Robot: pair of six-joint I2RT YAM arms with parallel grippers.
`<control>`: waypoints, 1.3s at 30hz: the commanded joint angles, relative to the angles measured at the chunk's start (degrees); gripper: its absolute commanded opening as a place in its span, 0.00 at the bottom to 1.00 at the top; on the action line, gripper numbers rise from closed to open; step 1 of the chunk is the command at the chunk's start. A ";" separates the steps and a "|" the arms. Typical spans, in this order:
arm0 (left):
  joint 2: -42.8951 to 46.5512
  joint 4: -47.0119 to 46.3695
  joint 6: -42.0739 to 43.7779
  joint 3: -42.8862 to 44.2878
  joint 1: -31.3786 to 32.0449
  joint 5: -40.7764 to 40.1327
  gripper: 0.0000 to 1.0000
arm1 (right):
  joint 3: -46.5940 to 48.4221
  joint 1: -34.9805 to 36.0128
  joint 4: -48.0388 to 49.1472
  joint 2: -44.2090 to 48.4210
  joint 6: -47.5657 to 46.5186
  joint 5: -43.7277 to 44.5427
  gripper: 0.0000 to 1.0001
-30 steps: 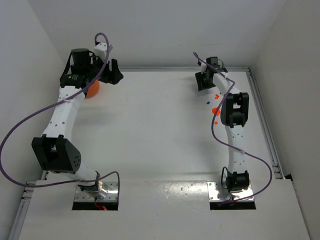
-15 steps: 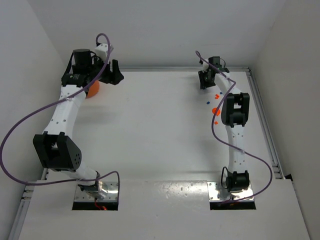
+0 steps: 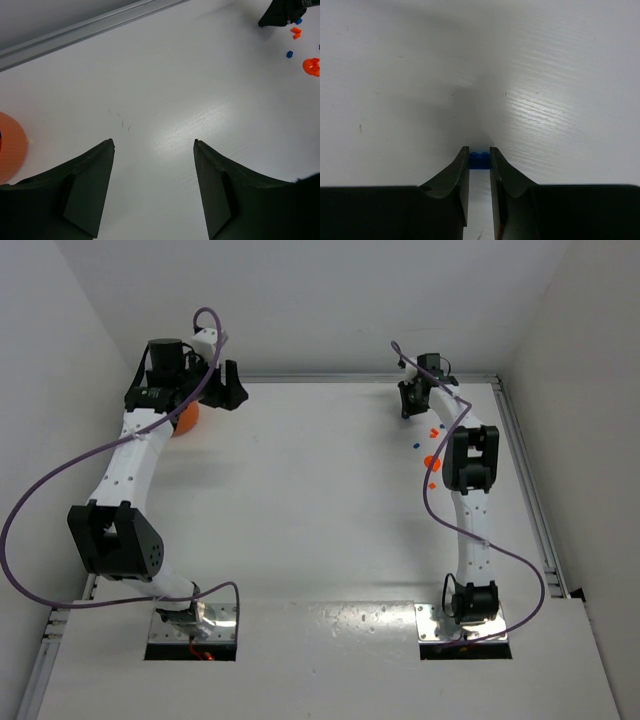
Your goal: Sort the legos into containers by color
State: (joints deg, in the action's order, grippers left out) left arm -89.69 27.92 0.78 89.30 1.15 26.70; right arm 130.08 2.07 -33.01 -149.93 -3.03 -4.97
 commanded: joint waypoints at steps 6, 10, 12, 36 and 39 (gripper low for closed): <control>0.39 -1.12 -0.78 2.02 -0.09 0.20 0.70 | -5.27 -0.40 -1.61 2.09 -1.02 -0.99 0.09; 2.32 -2.34 -0.78 -2.00 -0.70 1.77 0.99 | -9.92 -0.92 -1.61 7.96 1.18 -6.35 0.05; 4.08 -6.01 -2.35 -5.43 -1.75 8.76 1.00 | -12.30 -0.92 -2.14 11.22 3.02 -10.73 0.04; 11.30 -24.14 -3.95 -27.78 13.43 18.65 0.75 | -49.57 10.06 58.81 35.31 78.66 -60.33 0.04; 10.76 -24.14 -3.94 -27.25 14.67 17.42 0.74 | -50.19 11.38 62.70 35.32 82.29 -60.33 0.04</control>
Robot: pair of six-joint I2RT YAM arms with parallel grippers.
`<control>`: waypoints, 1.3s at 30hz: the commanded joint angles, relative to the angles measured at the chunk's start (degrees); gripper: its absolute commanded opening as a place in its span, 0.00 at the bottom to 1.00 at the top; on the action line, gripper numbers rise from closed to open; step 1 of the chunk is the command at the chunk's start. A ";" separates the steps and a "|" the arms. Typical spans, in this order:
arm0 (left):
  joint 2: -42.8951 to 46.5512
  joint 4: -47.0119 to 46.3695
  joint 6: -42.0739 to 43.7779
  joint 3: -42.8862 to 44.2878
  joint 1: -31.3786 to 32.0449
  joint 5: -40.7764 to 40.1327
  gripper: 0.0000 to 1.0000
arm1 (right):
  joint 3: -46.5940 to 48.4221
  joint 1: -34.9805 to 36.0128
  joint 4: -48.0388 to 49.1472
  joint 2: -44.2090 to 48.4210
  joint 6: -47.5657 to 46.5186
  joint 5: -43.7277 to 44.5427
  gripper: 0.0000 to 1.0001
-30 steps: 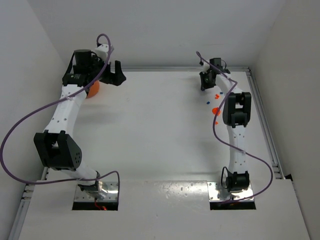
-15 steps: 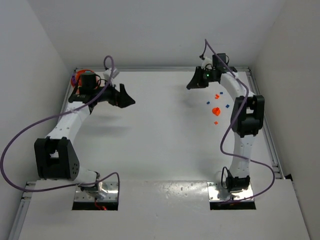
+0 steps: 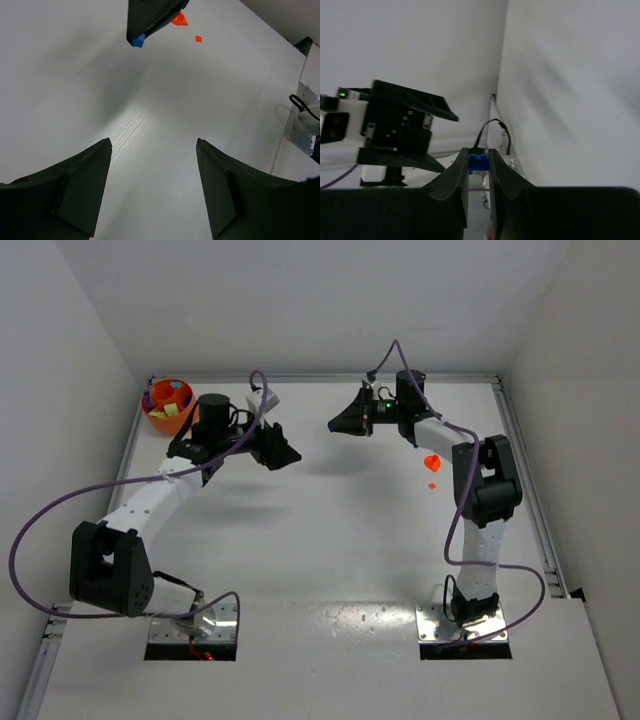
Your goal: Sort the legos into containers by color
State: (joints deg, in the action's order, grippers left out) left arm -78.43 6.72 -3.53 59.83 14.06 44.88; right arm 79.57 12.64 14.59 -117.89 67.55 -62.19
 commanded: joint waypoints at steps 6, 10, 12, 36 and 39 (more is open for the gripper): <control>-2.43 -3.47 0.89 3.88 3.51 -0.76 0.70 | 0.94 3.78 18.63 2.75 19.37 -2.59 0.03; -3.57 -3.47 0.89 5.21 4.65 -0.76 0.67 | -0.46 4.93 21.09 2.22 22.88 -2.58 0.03; -4.18 -4.08 0.89 5.82 4.66 -1.29 0.66 | -1.00 5.46 21.80 2.22 23.41 -2.05 0.03; -8.23 -5.75 -0.34 10.65 6.24 -4.28 0.44 | -2.05 8.80 22.41 2.22 23.95 -2.05 0.03; -8.23 -5.75 -0.34 10.65 6.24 -5.33 0.38 | -2.05 8.80 22.41 2.22 23.95 -2.05 0.03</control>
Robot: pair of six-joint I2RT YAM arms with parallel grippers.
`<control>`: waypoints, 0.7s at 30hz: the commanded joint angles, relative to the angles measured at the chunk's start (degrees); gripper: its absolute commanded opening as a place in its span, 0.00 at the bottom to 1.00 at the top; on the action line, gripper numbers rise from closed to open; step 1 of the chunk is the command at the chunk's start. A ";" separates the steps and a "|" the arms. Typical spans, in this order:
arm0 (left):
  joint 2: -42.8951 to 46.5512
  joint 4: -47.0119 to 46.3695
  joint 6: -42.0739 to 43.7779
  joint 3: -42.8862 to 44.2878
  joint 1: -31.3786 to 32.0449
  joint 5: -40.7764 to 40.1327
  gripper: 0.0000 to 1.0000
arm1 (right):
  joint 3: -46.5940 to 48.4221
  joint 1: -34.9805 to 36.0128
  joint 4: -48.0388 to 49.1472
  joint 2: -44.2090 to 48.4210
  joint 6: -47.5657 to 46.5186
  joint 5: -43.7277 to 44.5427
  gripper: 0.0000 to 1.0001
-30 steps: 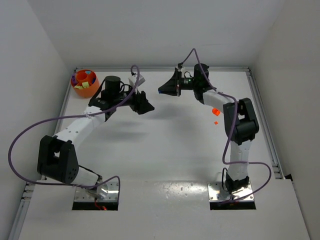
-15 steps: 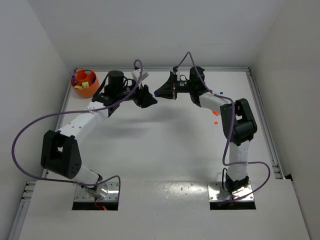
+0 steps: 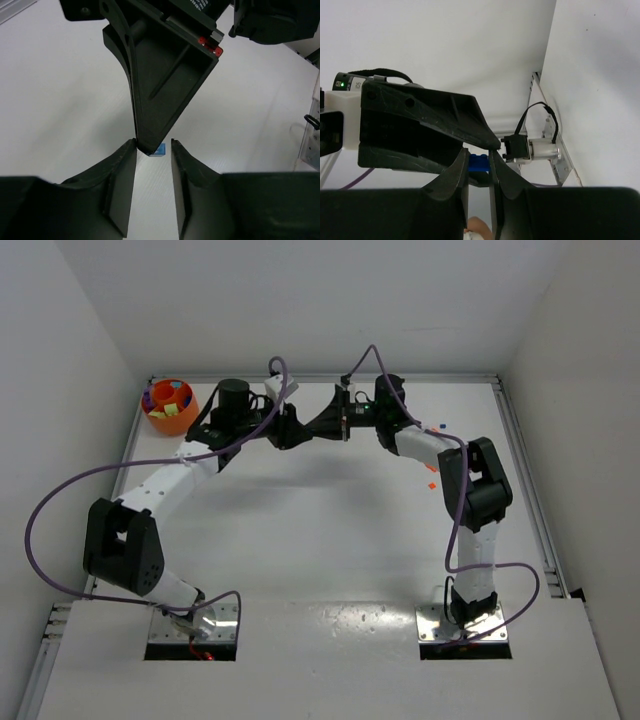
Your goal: Sort the legos into containers by color
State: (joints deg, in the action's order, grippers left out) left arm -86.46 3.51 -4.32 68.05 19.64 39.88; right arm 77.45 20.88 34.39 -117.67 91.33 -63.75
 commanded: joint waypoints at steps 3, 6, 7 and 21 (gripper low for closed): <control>-0.21 -2.54 0.45 2.44 0.66 -0.94 0.30 | 0.07 1.09 2.61 2.00 0.16 -0.50 0.03; -0.21 -2.54 0.45 2.44 0.66 -1.56 0.21 | 0.07 1.09 2.61 2.00 0.16 -0.50 0.03; -0.21 -2.54 0.45 2.44 0.66 -1.56 0.19 | 0.07 1.09 2.61 2.00 0.16 -0.50 0.03; 1.55 1.76 0.98 1.30 -2.93 -2.70 0.00 | 2.17 -3.56 -0.28 2.01 -3.51 -1.03 0.44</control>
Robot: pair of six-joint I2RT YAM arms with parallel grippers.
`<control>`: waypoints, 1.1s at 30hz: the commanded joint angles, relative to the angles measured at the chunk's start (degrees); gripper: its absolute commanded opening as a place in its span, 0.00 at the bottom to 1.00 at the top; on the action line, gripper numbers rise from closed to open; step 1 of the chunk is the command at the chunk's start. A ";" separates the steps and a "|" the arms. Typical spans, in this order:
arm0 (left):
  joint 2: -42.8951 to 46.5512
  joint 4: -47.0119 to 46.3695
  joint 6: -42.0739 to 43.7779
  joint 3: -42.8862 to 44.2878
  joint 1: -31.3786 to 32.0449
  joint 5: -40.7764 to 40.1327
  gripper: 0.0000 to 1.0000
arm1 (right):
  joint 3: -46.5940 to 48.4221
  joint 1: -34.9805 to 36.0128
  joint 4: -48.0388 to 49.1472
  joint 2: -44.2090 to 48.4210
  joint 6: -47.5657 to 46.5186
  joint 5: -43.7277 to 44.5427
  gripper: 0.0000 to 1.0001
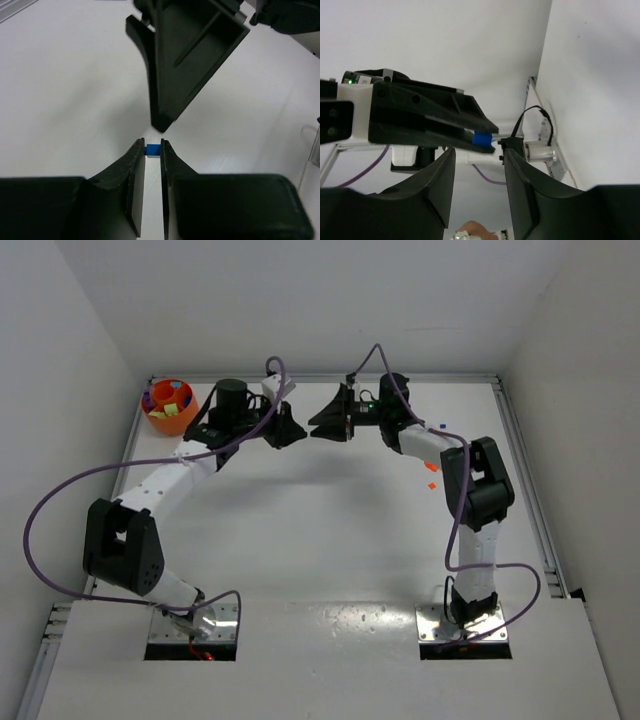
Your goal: Sort the legos into containers by color
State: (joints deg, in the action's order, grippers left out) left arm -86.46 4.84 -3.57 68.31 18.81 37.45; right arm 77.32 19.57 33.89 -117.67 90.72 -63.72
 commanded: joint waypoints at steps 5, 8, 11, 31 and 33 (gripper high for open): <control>2.09 6.57 0.84 2.69 -8.34 -2.11 0.00 | 6.52 -8.48 -10.64 1.39 -14.38 -1.05 0.46; -0.90 13.07 1.37 8.22 -13.69 -5.53 0.00 | 10.47 -11.30 -25.67 1.39 -28.41 1.39 0.47; -6.08 17.47 0.07 14.99 -18.71 -13.58 0.00 | 16.10 -13.15 -44.57 1.91 -45.72 9.88 0.47; -35.71 25.75 -9.25 50.33 -27.60 -40.69 0.00 | 17.78 -14.91 -57.09 5.43 -60.22 23.82 0.48; -36.59 24.96 -9.26 51.74 -27.60 -41.23 0.00 | 17.25 -14.91 -57.09 5.43 -60.22 23.82 0.48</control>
State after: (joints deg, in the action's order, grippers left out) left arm -123.37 31.66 -10.68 115.81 -8.40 0.32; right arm 95.02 4.95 -23.44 -115.04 31.73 -40.40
